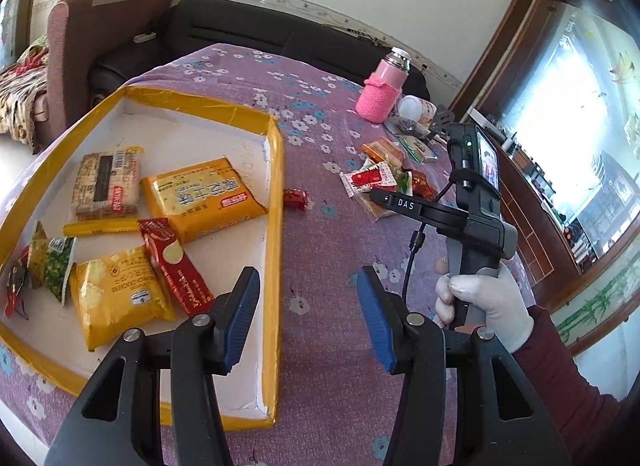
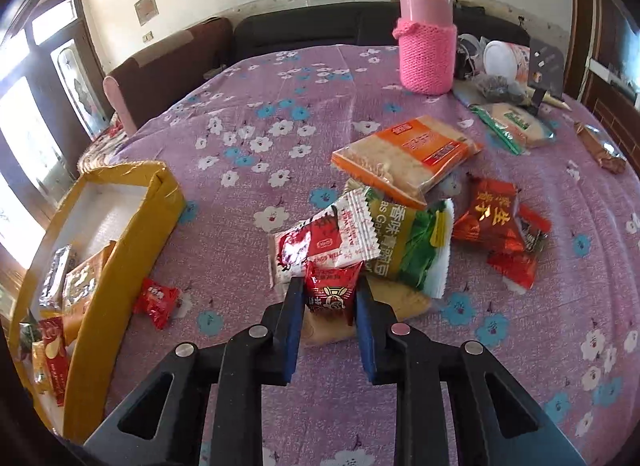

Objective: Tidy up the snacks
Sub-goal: 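Grasp the red-white sachet with the left tool while the right tool grasps the small red packet, then carry both small packets over the tray and open both tools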

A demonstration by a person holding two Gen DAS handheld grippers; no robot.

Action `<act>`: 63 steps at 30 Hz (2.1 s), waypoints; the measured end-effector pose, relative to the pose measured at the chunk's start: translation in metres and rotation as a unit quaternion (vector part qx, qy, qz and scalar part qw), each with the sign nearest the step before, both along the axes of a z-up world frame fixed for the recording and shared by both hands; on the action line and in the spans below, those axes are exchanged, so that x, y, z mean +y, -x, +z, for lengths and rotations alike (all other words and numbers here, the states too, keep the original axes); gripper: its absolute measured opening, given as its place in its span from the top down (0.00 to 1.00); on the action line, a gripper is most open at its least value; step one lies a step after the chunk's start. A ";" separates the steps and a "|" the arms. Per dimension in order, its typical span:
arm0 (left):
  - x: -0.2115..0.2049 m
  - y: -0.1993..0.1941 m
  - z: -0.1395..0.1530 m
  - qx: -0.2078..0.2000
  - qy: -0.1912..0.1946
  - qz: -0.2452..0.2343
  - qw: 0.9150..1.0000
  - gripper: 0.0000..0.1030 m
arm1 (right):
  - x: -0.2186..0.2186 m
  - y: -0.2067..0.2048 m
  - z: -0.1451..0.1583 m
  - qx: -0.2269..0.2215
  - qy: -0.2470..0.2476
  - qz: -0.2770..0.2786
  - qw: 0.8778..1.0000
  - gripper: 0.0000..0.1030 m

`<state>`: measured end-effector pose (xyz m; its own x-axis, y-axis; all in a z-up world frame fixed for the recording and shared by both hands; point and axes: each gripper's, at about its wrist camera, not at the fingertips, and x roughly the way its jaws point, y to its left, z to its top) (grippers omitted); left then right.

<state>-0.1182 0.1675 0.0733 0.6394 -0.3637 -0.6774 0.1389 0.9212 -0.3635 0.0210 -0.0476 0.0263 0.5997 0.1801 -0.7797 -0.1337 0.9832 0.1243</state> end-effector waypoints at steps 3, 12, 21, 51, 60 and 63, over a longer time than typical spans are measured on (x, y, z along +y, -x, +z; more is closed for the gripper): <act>-0.009 -0.006 0.002 0.001 -0.010 -0.017 1.000 0.52 | -0.011 0.004 0.001 -0.002 -0.028 -0.003 1.000 0.77; -0.066 -0.065 0.011 0.016 -0.053 -0.100 0.993 0.52 | -0.087 0.034 0.015 -0.028 -0.157 -0.035 0.987 0.77; -0.137 -0.170 -0.014 0.030 -0.100 -0.190 0.976 0.52 | -0.124 0.023 0.003 0.000 -0.229 -0.060 0.972 0.77; -0.098 -0.125 0.016 -0.010 -0.059 -0.148 0.987 0.75 | -0.119 0.023 0.002 -0.001 -0.259 -0.042 0.965 0.77; 0.007 -0.059 0.047 -0.046 -0.027 -0.031 0.998 0.74 | -0.099 0.033 0.009 -0.026 -0.224 -0.021 0.974 0.77; 0.044 -0.052 0.045 -0.039 -0.028 0.010 0.999 0.74 | -0.086 0.036 0.012 -0.023 -0.215 -0.012 0.976 0.77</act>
